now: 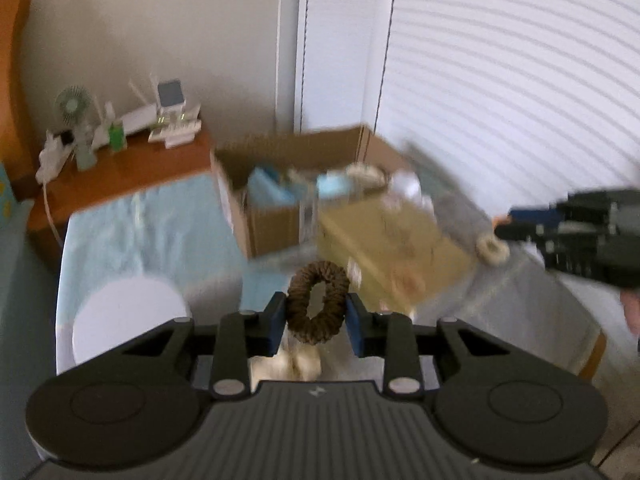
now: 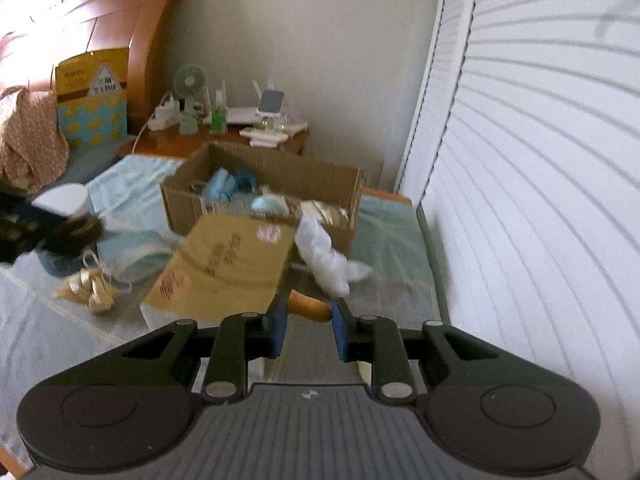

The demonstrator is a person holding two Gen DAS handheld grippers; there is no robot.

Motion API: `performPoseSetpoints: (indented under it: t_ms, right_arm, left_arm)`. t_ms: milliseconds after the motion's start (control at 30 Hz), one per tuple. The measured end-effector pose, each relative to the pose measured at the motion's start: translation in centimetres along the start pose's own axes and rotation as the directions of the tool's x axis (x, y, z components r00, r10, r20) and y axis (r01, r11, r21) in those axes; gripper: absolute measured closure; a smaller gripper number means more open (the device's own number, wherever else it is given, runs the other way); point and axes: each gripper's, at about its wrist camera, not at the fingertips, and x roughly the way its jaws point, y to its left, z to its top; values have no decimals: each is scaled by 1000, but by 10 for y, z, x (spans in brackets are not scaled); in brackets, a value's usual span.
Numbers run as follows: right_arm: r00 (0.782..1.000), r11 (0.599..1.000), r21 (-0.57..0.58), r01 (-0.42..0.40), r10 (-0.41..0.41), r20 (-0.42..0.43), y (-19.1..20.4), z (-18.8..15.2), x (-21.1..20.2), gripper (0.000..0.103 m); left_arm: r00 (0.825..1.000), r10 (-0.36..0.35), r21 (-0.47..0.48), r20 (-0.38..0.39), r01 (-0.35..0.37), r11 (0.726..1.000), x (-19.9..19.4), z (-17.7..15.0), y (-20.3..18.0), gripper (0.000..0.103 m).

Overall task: Organize soft objects
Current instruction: 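Carry the scrunchie into the box and open the left tool while the right tool carries the earplug, then lower the orange earplug into the box and open the right tool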

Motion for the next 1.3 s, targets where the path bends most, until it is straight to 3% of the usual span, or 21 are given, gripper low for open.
performPoseSetpoints:
  t_ms: [233, 400, 433, 500, 533, 567, 767, 967, 1300]
  right_arm:
    - [1000, 1000, -7, -5, 5, 28, 1, 14, 4, 75]
    - [999, 1000, -7, 3, -3, 35, -2, 19, 7, 75]
    - [999, 1000, -6, 5, -5, 36, -2, 20, 8, 75]
    - [999, 1000, -5, 6, -6, 36, -4, 22, 9, 75]
    - [999, 1000, -5, 8, -8, 36, -5, 23, 11, 75]
    - [999, 1000, -5, 9, -8, 34, -6, 23, 12, 75]
    - [1000, 1000, 2, -8, 8, 14, -10, 29, 29, 75]
    - [1000, 1000, -10, -21, 21, 10, -8, 42, 41, 75]
    - [999, 998, -51, -45, 46, 22, -8, 87, 67, 75]
  left_arm:
    - [998, 6, 51, 66, -10, 999, 38, 61, 0, 73]
    - [998, 0, 42, 58, -2, 999, 77, 93, 1, 72]
    - [998, 2, 36, 63, -4, 999, 83, 96, 1, 67]
    - [998, 7, 31, 70, -9, 999, 92, 99, 2, 45]
    - [997, 18, 25, 72, -20, 999, 96, 99, 3, 23]
    - [997, 28, 23, 77, -30, 999, 97, 99, 4, 15]
    - [999, 25, -10, 48, -24, 1000, 79, 84, 16, 12]
    - [993, 69, 3, 98, -69, 998, 31, 56, 12, 4]
    - [979, 143, -4, 147, -144, 990, -20, -8, -7, 3]
